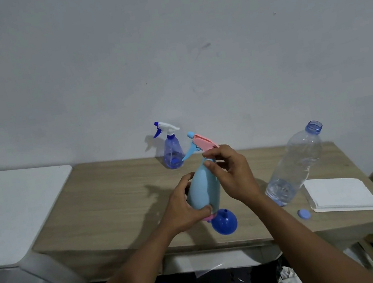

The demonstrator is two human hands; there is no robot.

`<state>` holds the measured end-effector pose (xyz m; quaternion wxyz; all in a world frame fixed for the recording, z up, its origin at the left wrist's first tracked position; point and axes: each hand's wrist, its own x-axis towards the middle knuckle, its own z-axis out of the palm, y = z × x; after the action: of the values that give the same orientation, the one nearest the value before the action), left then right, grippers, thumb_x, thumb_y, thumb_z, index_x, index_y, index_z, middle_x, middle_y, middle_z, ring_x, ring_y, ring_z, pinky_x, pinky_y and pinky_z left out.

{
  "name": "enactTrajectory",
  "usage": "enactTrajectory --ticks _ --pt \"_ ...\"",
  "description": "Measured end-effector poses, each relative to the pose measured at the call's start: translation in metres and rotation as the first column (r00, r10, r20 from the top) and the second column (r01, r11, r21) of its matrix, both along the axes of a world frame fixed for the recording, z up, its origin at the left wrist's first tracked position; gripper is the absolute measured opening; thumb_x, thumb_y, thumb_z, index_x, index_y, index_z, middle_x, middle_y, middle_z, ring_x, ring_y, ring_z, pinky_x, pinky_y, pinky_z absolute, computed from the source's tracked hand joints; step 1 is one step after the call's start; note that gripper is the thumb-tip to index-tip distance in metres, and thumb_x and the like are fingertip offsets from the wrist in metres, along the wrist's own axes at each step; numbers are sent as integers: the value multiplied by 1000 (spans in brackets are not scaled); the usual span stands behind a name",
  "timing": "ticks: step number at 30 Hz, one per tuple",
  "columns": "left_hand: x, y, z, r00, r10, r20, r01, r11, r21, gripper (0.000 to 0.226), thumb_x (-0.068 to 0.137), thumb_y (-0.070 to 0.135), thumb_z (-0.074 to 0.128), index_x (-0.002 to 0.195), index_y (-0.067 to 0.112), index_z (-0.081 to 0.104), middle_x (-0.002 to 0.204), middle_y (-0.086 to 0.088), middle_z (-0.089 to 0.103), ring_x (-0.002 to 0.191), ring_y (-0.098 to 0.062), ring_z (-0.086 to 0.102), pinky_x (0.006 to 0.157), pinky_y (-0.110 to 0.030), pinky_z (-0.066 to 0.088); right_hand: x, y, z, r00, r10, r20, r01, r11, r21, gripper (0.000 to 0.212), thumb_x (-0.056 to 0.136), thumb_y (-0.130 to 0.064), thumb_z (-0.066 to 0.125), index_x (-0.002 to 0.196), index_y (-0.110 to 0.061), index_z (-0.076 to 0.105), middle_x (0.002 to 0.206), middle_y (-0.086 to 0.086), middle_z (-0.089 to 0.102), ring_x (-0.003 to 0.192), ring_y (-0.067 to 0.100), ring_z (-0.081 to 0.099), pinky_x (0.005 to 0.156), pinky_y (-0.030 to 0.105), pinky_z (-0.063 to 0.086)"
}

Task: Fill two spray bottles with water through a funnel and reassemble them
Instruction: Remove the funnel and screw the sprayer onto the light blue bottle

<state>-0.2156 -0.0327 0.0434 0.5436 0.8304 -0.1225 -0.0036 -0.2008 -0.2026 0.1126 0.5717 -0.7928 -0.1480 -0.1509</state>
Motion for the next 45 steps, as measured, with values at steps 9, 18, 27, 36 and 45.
enactTrajectory --ticks 9,18,27,36,45 --pt "1 -5 3 999 12 30 -12 1000 0 88 57 31 91 131 40 42 121 26 52 108 3 54 76 -19 56 -2 2 5 999 -41 1 41 992 122 31 84 -3 77 93 -33 71 114 -5 67 100 10 66 82 27 56" --pt "3 -6 6 998 35 45 -34 999 -15 93 54 36 91 134 34 44 121 21 55 108 0 56 76 -19 56 -3 4 -2 997 -65 52 55 985 162 28 88 0 71 105 -22 72 116 -5 65 104 13 66 87 23 56" --pt "4 -3 10 996 40 81 -41 999 1 94 53 41 90 134 33 43 121 15 57 108 -7 58 74 -23 58 1 5 2 994 -63 92 52 992 112 23 86 -4 75 101 -20 71 111 2 66 103 15 65 84 24 55" --pt "3 -6 18 991 71 115 -70 997 -13 91 53 35 92 130 38 44 116 18 58 103 -6 60 71 -21 57 1 9 2 981 -109 158 89 987 131 20 90 -2 70 104 -15 71 107 3 65 101 18 65 85 30 56" --pt "2 -8 24 990 59 131 -58 998 -8 92 53 32 94 129 40 42 115 17 58 101 -4 60 67 -12 53 0 11 4 973 -141 182 117 984 136 21 89 -4 69 103 -21 70 107 1 65 105 18 65 86 32 56"
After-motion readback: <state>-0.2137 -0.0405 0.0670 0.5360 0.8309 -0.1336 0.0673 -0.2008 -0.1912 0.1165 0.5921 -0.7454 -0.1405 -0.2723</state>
